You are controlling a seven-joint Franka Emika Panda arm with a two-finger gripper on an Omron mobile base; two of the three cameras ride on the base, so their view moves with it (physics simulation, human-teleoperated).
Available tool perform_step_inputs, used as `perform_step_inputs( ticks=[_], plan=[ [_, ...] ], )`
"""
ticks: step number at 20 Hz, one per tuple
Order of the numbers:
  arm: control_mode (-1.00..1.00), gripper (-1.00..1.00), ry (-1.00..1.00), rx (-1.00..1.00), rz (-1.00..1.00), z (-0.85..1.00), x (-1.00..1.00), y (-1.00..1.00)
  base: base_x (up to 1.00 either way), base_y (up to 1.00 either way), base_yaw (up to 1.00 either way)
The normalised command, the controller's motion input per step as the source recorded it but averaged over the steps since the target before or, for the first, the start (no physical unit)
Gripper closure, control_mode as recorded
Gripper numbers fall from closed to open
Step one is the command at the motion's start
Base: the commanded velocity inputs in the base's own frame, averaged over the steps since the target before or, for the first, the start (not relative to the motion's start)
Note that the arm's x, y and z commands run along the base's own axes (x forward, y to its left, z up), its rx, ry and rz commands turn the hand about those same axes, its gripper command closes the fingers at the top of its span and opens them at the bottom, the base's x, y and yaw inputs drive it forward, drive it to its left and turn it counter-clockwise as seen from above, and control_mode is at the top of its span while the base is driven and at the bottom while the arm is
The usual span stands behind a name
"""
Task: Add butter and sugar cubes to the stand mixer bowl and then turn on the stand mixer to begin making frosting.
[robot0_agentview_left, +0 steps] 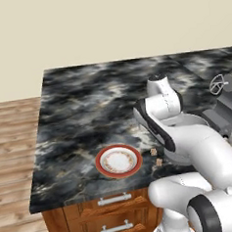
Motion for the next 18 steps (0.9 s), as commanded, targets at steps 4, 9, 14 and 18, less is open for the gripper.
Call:
perform_step_inputs(
  ticks=[4, 9, 14, 18],
  plan=[
    [-1.00, -1.00, -0.03, 0.01, -0.18, -0.11, 0.00, 0.32, 0.00, 0.00, 0.00],
    [-1.00, -1.00, -0.04, 0.06, -0.16, -0.21, 0.00, 0.00, 0.00, 0.00, 0.00],
    [-1.00, -1.00, -0.02, 0.06, -0.16, -0.20, 0.08, 0.00, 0.00, 0.00, 0.00],
    [-1.00, -1.00, -0.01, 0.00, -0.20, -0.25, 0.18, 0.00, 0.00, 0.00, 0.00]
  ],
)
